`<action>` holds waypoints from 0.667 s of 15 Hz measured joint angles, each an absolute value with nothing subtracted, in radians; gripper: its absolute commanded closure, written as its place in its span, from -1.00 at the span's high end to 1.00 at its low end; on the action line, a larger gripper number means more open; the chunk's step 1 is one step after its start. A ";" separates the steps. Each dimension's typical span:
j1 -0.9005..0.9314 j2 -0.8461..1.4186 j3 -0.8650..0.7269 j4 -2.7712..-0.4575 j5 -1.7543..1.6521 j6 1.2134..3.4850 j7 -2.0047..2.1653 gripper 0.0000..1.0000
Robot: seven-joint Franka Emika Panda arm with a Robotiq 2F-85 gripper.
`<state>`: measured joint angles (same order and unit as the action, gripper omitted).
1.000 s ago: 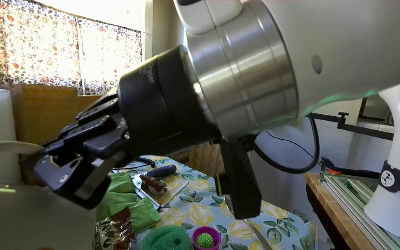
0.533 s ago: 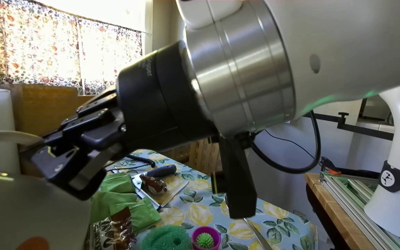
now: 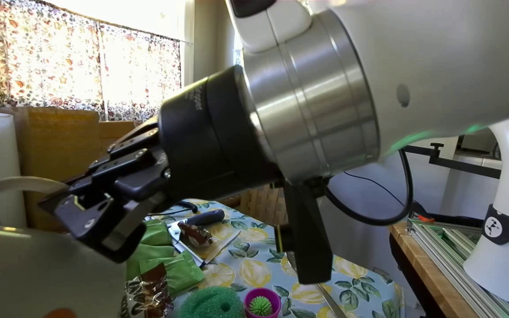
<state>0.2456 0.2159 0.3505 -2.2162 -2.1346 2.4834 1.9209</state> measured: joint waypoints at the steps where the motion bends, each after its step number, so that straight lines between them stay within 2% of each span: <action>1: 0.245 0.216 0.350 -2.217 -2.124 2.483 1.913 -0.94; 10: 0.244 0.216 0.353 -2.218 -2.167 2.482 1.932 -0.94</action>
<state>0.2439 0.2163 0.3535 -2.2178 -2.1668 2.4820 1.9322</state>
